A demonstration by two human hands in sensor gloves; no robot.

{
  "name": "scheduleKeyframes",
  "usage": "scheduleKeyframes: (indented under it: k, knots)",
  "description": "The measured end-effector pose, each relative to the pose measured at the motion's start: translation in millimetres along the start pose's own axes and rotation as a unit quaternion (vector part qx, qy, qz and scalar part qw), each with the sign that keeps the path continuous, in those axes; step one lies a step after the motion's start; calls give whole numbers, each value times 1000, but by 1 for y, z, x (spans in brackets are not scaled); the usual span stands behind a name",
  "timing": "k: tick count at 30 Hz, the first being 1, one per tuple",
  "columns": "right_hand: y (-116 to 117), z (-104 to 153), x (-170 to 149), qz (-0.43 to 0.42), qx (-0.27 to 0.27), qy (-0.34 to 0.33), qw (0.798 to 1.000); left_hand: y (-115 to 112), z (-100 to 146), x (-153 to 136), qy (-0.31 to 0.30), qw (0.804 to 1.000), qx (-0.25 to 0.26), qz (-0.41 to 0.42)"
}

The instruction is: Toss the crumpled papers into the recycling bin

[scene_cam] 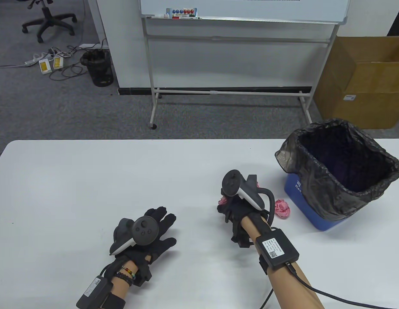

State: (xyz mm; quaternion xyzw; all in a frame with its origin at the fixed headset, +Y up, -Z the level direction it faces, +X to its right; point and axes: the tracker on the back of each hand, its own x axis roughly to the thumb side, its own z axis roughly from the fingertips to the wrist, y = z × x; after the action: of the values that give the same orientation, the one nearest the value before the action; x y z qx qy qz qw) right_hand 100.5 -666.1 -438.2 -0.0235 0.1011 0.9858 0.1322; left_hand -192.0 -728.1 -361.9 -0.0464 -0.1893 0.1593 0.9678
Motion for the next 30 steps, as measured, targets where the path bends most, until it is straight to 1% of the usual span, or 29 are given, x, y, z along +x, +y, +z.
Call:
scheduleKeyframes:
  k: [6, 11, 12, 14, 16, 17, 18, 19, 20, 21, 22, 23, 26, 28, 30]
  knots:
    - [-8, 6, -31, -25, 57, 29, 998, -2, -1, 3, -3, 1000, -4, -5]
    - [-13, 13, -46, -38, 101, 38, 993, -3, -1, 3, -4, 1000, -5, -4]
    - [-15, 14, -48, -47, 104, 37, 993, -3, -1, 4, -5, 1000, -5, -4]
    - [-22, 15, -54, -78, 93, 31, 992, -4, -1, 4, -6, 1000, -6, -4]
    - [-34, 18, -59, -115, 34, 8, 993, -4, -1, 4, -6, 1000, -5, -4]
    - [-45, 20, -62, -156, -20, -5, 988, -3, -1, 4, -6, 1000, -4, -5]
    - [-52, 23, -64, -178, -49, -10, 983, -3, -1, 4, -6, 1000, -4, -5]
    - [-65, 27, -68, -207, -109, -22, 972, -3, -1, 4, -6, 1000, -3, -6]
    - [-75, 30, -70, -216, -152, -28, 964, -3, -1, 4, -6, 1000, -2, -6]
    - [-90, 35, -73, -215, -208, -32, 954, -3, -1, 3, -6, 1000, -1, -5]
    - [-101, 39, -75, -206, -245, -27, 947, -3, -1, 3, -6, 1000, -1, -5]
    - [-115, 45, -78, -190, -299, -13, 935, -2, 0, 3, -5, 1000, 0, -6]
    - [-151, 57, -89, -157, -401, 52, 901, -1, 0, 2, -3, 1000, 3, -4]
    - [-171, 60, -101, -117, -443, 103, 883, 0, 0, 1, -2, 1000, 5, -4]
    - [-182, 59, -114, -88, -454, 152, 873, 0, 0, 1, -2, 1000, 7, -2]
